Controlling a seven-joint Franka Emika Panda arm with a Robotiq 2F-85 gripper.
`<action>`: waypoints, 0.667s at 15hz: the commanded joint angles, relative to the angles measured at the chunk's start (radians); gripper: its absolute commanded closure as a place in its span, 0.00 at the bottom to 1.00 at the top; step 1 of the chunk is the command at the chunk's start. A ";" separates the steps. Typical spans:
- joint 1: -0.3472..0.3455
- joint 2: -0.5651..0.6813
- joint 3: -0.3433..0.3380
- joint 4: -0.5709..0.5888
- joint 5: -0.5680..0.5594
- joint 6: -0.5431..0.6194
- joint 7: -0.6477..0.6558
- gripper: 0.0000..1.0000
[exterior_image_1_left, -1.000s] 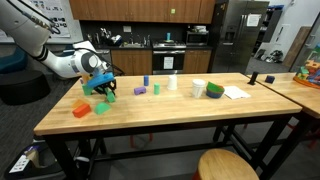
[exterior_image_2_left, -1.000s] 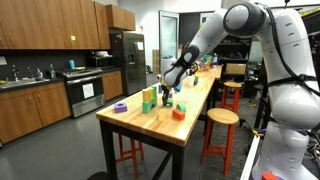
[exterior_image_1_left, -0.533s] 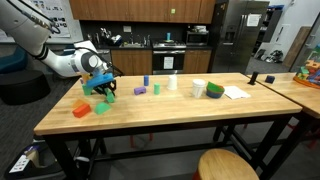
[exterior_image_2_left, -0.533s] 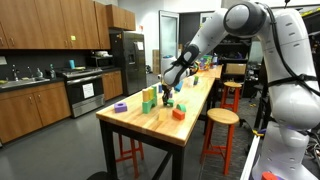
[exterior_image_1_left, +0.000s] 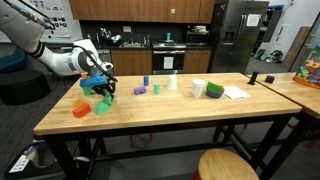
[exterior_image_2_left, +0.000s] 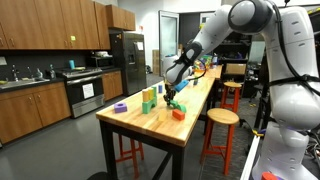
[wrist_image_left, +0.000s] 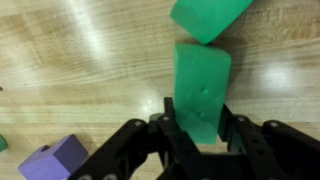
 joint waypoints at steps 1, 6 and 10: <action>0.030 -0.151 -0.004 -0.086 -0.044 -0.057 0.018 0.84; 0.048 -0.325 0.021 -0.105 -0.156 -0.095 0.045 0.84; 0.052 -0.392 0.059 -0.110 -0.176 -0.091 -0.131 0.84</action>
